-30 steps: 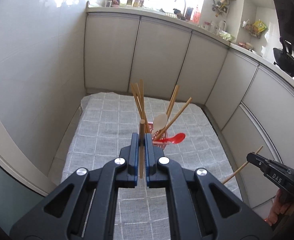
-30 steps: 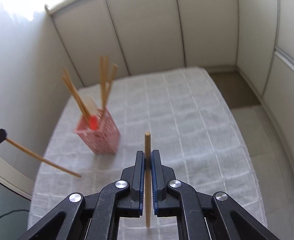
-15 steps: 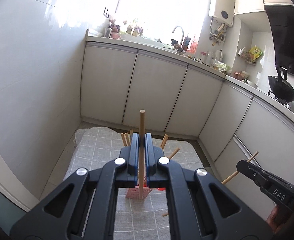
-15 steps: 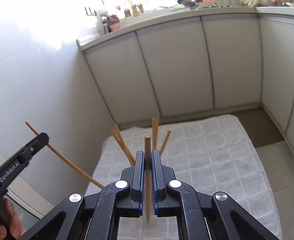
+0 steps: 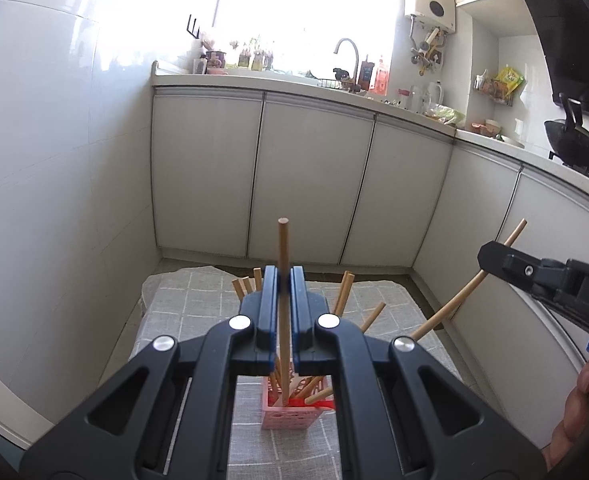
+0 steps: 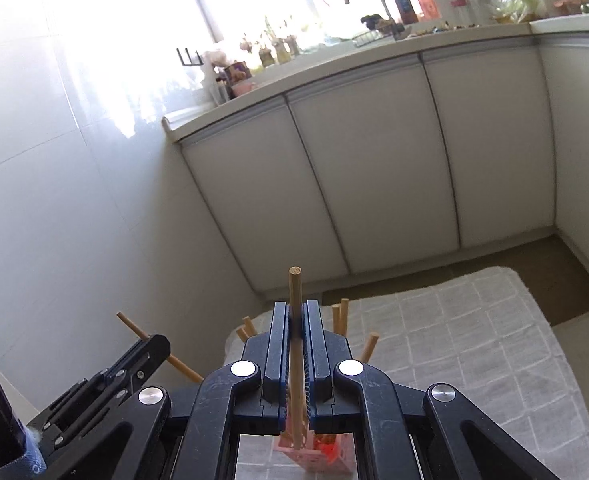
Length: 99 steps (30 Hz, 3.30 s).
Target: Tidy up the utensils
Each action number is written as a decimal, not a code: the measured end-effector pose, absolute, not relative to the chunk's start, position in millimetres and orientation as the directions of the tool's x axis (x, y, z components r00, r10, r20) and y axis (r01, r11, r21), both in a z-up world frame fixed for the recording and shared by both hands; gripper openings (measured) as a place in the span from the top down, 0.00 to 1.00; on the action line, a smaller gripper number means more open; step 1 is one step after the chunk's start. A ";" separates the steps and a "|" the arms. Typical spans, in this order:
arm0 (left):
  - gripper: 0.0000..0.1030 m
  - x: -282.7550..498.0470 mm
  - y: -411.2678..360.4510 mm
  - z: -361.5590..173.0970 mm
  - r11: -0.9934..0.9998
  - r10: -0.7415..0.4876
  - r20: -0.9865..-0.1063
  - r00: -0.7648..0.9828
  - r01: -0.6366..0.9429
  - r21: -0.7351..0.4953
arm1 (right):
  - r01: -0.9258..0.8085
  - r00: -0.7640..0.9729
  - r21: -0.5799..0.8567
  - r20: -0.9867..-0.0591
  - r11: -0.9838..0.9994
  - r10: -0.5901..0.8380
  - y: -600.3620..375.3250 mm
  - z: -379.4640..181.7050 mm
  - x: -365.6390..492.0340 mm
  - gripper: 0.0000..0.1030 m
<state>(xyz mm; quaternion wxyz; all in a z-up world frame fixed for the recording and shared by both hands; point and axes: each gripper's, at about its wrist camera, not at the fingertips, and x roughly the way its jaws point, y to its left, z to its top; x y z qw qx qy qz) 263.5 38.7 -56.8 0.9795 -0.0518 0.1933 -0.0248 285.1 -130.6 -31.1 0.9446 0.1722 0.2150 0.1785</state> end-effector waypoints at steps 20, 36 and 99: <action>0.69 288.7 42.2 -81.0 0.985 -0.126 -0.499 0.857 0.048 -0.167 | -0.246 0.743 0.448 -0.483 0.860 0.464 -113.4 -95.1 330.9 0.85; 0.16 205.9 51.9 -69.0 0.983 -0.071 -0.608 0.791 -0.049 -0.179 | -0.173 0.782 0.436 -0.485 0.883 0.392 -179.3 -44.2 213.3 0.29; 0.01 25.9 -2.3 -21.6 0.995 0.102 -0.564 0.819 -0.071 0.077 | -0.040 0.844 0.043 -0.534 0.998 0.057 -182.4 -2.9 20.2 0.00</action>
